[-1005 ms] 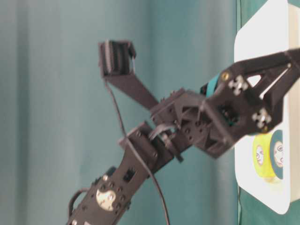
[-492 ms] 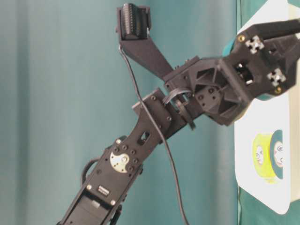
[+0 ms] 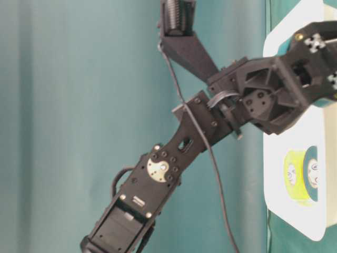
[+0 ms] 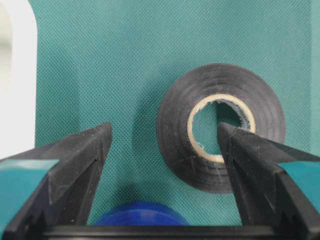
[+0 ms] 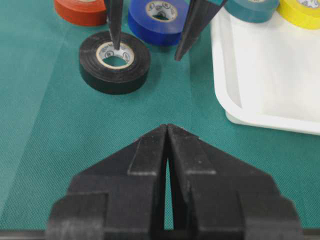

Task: Put the tape into the white case with the left arm.
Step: 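Lower and close the left gripper on the black roll's rim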

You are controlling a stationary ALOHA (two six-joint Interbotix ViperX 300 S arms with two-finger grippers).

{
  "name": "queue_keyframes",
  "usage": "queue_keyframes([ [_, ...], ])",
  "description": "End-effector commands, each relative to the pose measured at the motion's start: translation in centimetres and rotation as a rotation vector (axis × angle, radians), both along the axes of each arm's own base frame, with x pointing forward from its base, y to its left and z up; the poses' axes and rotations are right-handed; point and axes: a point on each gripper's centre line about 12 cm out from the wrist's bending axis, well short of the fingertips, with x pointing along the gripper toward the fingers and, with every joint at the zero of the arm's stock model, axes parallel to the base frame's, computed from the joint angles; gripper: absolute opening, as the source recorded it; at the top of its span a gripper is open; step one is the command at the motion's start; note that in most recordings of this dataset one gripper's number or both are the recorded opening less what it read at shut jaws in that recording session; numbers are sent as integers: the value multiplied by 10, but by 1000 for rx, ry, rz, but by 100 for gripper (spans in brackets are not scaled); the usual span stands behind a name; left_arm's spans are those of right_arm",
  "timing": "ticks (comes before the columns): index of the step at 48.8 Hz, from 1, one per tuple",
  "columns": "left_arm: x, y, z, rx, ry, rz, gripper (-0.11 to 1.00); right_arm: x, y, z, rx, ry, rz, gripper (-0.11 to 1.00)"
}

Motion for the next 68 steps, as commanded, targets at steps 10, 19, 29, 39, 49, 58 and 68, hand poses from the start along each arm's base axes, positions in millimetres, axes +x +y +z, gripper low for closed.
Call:
queue_keyframes([
  [10, 13, 8, 7, 1, -12, 14, 85, 2, 0, 3, 1, -14, -1, -9],
  [19, 17, 11, 1, 2, 3, 19, 85, 2, 0, 3, 1, -14, 0, -9],
  [29, 17, 11, 1, 1, 15, 18, 81, 2, 0, 3, 2, -11, -1, -9],
  [39, 16, 7, 3, 0, 15, 10, 40, 1, 0, 2, 0, -15, 0, -9],
  [49, 16, 1, 9, 1, 8, -2, 25, 1, 0, 2, 2, -15, -1, -9],
  [58, 15, -7, 19, 0, -6, -15, 25, 1, 0, 2, 2, -15, -1, -9],
  [68, 9, -19, 54, 0, -35, -38, 25, 1, 0, 2, 2, -15, -1, -9],
])
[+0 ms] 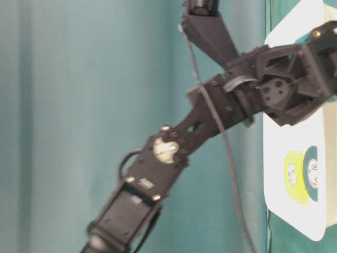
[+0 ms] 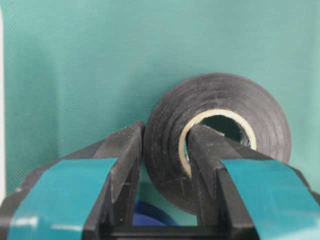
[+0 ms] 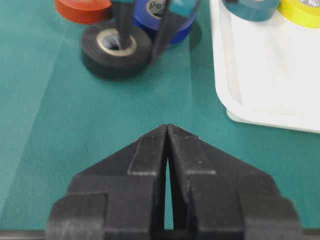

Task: Put the tape into the white case with the left arm.
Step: 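Lower and close the left gripper on the black roll's rim, then lift the black roll into the white case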

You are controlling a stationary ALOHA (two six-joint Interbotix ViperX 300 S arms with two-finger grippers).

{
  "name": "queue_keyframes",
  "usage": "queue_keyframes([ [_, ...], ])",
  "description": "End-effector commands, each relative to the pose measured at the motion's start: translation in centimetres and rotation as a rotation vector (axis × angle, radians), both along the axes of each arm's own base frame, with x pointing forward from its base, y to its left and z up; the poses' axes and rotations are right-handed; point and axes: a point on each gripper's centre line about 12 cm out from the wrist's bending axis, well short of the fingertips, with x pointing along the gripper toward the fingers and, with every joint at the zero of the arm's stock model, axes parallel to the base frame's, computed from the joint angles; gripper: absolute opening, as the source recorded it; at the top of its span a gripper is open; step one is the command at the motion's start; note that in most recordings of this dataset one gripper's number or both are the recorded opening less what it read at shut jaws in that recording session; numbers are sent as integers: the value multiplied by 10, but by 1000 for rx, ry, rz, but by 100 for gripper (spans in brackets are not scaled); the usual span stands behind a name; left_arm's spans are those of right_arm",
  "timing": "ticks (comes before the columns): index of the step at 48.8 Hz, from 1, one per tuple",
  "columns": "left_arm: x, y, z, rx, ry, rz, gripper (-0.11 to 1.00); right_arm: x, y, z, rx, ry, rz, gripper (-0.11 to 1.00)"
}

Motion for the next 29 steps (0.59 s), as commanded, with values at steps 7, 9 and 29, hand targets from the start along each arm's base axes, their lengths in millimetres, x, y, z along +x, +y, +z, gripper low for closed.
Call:
queue_keyframes([
  [7, -3, -12, 81, -7, -143, -22, 25, 2, 0, 4, 1, -14, -1, -9],
  [9, -5, -13, 86, -6, -143, -25, 25, 2, 0, 4, 1, -12, -1, -9],
  [29, -18, -2, 103, 36, -126, -56, 25, 2, 0, 4, 0, -14, -1, -9],
])
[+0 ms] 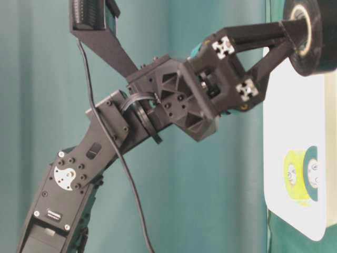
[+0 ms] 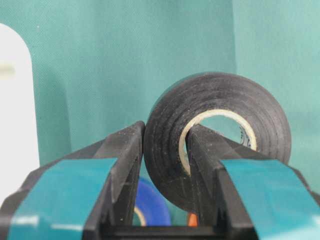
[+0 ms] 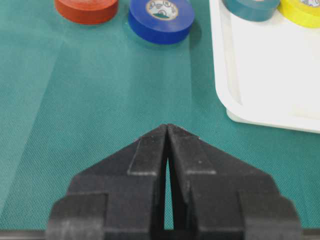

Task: Put the tape into the white case with the left arm.
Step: 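Lift the black roll into the white case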

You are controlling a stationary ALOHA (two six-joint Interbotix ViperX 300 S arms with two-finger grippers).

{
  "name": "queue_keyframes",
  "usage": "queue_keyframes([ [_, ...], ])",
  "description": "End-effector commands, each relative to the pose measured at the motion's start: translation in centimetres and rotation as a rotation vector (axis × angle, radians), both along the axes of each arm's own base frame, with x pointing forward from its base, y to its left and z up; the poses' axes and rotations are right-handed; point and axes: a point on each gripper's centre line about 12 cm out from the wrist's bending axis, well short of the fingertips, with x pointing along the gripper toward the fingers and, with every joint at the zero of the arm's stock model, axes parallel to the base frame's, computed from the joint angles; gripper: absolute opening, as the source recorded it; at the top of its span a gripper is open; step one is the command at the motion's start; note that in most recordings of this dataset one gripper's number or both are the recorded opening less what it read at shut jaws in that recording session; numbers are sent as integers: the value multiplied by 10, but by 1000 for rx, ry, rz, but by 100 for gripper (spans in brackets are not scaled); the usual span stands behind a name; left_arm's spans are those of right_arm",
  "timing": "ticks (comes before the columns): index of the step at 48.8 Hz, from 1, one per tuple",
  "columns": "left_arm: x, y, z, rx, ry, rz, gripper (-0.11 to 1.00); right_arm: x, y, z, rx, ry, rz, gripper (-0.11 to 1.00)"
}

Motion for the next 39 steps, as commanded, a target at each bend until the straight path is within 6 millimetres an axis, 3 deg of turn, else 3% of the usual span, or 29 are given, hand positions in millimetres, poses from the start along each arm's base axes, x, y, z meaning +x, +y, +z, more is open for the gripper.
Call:
queue_keyframes([
  [1, -3, 11, 31, 9, -66, 7, 25, 2, 0, 4, 1, -14, -1, -9],
  [9, -9, 38, 32, 29, -64, 39, 25, 2, 0, 4, 1, -14, -1, -9],
  [28, -27, 126, 21, 34, -35, 219, 25, 2, 0, 5, 1, -17, -1, -9],
  [39, -40, 161, 12, 39, -17, 287, 25, 2, 0, 4, 1, -15, -1, -9],
])
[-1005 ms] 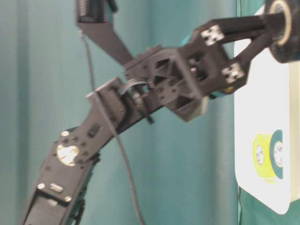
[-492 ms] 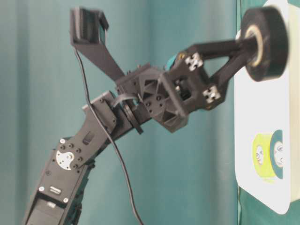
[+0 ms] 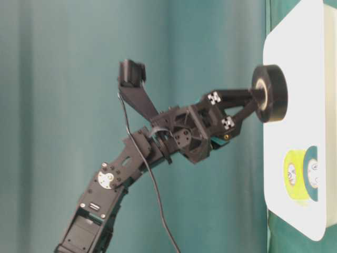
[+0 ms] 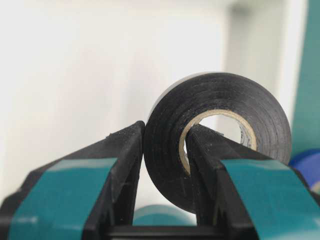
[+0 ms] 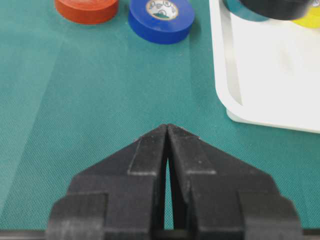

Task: Put the tape into the white case with the left arm.
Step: 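Lift the black roll into the white case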

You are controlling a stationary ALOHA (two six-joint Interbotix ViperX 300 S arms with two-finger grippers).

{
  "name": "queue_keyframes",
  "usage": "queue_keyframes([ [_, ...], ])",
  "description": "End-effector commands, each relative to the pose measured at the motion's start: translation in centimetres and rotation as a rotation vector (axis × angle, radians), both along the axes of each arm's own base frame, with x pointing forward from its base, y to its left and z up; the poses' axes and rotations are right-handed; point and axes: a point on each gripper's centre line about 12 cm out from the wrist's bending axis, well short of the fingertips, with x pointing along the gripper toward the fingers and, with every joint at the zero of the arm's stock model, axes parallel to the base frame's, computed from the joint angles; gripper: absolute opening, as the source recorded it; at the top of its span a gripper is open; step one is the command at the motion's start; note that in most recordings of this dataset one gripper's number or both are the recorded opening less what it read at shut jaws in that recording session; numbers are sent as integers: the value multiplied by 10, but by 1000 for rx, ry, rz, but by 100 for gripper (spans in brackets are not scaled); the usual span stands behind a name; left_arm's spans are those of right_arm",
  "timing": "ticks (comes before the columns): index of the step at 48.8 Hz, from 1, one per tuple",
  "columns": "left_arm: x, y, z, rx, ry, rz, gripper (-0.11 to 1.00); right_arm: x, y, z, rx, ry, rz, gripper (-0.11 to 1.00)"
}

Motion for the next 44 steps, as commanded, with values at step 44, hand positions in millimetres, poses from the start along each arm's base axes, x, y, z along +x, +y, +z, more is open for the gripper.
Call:
queue_keyframes([
  [44, -24, 60, 1, 58, -97, 108, 25, 2, 0, 3, 1, -14, -1, -9],
])
